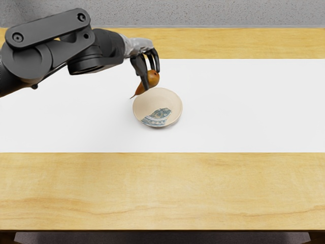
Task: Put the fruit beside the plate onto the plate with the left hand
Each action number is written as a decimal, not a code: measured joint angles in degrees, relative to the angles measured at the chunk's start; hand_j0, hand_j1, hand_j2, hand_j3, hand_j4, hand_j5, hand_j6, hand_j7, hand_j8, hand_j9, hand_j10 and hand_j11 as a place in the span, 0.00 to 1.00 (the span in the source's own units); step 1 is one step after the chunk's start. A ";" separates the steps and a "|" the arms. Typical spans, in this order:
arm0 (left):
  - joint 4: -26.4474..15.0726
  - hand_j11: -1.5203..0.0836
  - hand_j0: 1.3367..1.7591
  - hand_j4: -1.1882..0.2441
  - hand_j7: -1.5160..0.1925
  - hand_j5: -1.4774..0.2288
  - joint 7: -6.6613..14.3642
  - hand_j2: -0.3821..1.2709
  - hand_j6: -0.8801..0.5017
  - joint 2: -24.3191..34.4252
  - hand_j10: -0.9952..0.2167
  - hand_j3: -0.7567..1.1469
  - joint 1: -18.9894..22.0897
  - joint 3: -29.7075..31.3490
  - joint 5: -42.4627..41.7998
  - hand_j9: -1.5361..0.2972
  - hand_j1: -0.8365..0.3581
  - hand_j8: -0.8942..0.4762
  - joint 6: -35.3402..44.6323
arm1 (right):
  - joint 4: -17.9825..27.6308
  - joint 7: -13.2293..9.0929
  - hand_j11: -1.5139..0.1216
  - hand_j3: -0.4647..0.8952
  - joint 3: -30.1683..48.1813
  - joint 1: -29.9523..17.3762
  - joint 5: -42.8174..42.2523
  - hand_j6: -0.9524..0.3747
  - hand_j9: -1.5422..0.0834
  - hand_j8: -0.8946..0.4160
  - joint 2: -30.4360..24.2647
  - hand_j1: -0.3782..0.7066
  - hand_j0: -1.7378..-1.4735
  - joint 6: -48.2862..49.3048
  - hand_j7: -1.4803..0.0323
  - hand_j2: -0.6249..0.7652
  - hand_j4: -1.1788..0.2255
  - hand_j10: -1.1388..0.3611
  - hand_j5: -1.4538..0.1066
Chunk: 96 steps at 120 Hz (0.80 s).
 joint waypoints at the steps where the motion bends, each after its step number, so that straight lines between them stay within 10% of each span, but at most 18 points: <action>1: 0.11 0.31 0.76 0.29 0.29 0.26 0.00 0.64 0.29 -0.18 0.18 0.40 -0.03 0.00 0.00 0.28 0.37 0.22 0.00 | 0.00 0.00 0.90 0.34 0.00 0.00 0.00 0.69 0.92 0.66 0.00 0.06 0.30 0.00 0.95 0.44 0.82 0.74 0.90; 79: 7.00 0.29 0.76 0.28 0.27 0.25 -0.01 0.62 0.30 -6.55 0.17 0.40 -1.30 0.24 0.39 0.27 0.38 0.23 -0.12 | 0.00 0.00 0.90 0.34 0.01 0.00 0.04 0.69 0.92 0.66 0.00 0.06 0.30 0.00 0.95 0.44 0.82 0.74 0.90; 96: 6.89 0.42 0.76 0.38 0.39 0.36 0.00 0.52 0.32 -7.06 0.29 0.40 -1.06 0.20 0.45 0.37 0.45 0.27 2.59 | 0.00 0.00 0.90 0.34 0.01 0.00 0.04 0.69 0.92 0.66 0.00 0.06 0.30 0.00 0.95 0.44 0.82 0.74 0.90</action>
